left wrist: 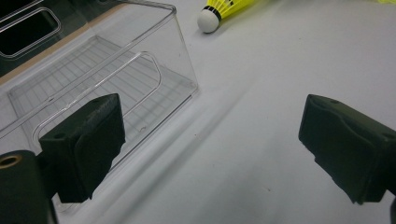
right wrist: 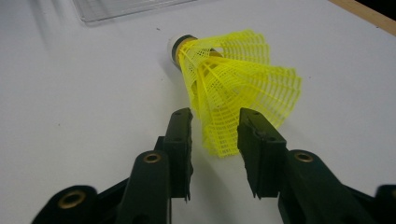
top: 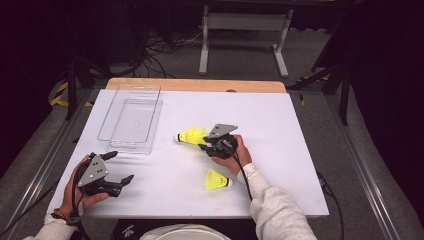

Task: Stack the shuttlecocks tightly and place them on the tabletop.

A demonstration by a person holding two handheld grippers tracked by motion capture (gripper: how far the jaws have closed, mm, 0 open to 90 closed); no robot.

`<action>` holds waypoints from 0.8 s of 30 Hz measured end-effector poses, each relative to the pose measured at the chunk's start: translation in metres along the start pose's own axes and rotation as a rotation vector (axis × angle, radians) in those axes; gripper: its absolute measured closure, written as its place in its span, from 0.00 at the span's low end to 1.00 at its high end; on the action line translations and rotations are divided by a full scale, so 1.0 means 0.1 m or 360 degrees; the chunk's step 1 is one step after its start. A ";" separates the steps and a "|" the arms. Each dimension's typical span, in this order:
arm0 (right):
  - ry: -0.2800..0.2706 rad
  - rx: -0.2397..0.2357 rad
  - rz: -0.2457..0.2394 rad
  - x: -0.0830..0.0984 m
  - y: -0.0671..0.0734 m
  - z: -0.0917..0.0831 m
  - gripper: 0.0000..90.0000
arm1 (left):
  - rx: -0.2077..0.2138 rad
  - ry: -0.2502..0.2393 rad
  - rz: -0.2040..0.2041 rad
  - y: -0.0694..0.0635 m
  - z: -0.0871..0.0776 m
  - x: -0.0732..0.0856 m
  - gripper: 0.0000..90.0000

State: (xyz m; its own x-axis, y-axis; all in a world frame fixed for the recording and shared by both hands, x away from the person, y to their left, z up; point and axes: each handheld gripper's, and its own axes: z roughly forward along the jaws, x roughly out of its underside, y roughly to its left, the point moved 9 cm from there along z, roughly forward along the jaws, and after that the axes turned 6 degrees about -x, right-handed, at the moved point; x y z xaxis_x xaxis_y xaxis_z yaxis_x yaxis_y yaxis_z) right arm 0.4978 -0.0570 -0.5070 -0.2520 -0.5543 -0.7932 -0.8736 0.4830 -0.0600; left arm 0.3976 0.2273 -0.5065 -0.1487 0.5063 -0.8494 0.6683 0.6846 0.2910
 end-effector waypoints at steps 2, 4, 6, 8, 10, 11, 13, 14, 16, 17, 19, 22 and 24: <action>-0.0001 -0.0003 -0.0004 0.00 0.01 -0.01 0.72 | 0.0000 0.0001 0.0000 0.00 0.00 0.00 0.09; -0.0002 0.0006 -0.0015 -0.01 0.01 -0.03 0.70 | 0.0002 0.0001 0.0002 0.00 0.00 0.00 0.09; -0.0004 0.0013 -0.0019 -0.02 0.01 -0.04 0.69 | 0.0002 0.0002 0.0003 0.00 0.00 0.00 0.09; -0.0026 0.0034 -0.0023 -0.04 0.01 -0.10 0.68 | 0.0003 0.0002 0.0004 0.00 0.00 0.00 0.09; -0.0036 0.0045 -0.0029 -0.06 0.01 -0.14 0.67 | 0.0004 -0.0002 0.0008 0.00 0.00 0.00 0.09; -0.0045 0.0053 -0.0037 -0.08 0.01 -0.16 0.67 | 0.0004 -0.0002 0.0008 0.00 0.00 0.00 0.09; -0.0061 0.0074 -0.0047 -0.10 0.02 -0.23 0.66 | 0.0003 -0.0002 0.0007 0.00 0.00 0.00 0.09; -0.0067 0.0080 -0.0051 -0.11 0.02 -0.25 0.65 | 0.0004 -0.0002 0.0009 0.00 0.00 0.00 0.09; -0.0097 0.0093 -0.0046 -0.14 0.02 -0.34 0.65 | 0.0003 -0.0004 0.0010 0.00 -0.01 0.00 0.09; -0.0102 0.0107 -0.0046 -0.14 0.02 -0.39 0.65 | 0.0004 -0.0005 0.0009 0.00 -0.01 0.00 0.09; -0.0116 0.0113 -0.0044 -0.15 0.02 -0.45 0.64 | 0.0002 -0.0005 0.0009 0.00 -0.01 -0.01 0.09; -0.0138 0.0123 -0.0030 -0.15 0.03 -0.55 0.64 | 0.0000 -0.0003 0.0010 0.00 -0.01 -0.01 0.09; -0.0149 0.0136 -0.0026 -0.15 0.03 -0.63 0.64 | 0.0000 -0.0004 0.0009 0.00 -0.01 -0.01 0.09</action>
State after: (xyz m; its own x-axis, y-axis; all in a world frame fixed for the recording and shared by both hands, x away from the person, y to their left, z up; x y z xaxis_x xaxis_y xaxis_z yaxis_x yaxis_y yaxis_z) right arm 0.4722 -0.0900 -0.4574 -0.1946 -0.4985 -0.8447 -0.8374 0.5330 -0.1216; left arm 0.3967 0.2272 -0.5056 -0.1427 0.5090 -0.8489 0.6691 0.6816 0.2962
